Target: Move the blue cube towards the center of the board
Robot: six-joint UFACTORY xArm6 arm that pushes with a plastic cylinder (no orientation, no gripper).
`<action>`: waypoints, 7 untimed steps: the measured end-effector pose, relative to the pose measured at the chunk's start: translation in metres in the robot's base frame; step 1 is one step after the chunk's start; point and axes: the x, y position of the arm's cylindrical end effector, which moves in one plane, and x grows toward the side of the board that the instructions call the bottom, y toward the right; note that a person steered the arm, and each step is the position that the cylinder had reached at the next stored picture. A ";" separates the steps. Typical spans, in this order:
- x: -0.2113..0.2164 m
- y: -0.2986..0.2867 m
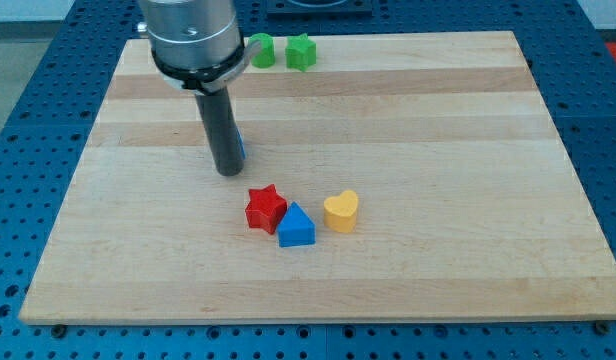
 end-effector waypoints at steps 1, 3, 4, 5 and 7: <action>0.011 -0.020; -0.014 -0.048; -0.022 -0.039; -0.022 -0.012; -0.023 0.063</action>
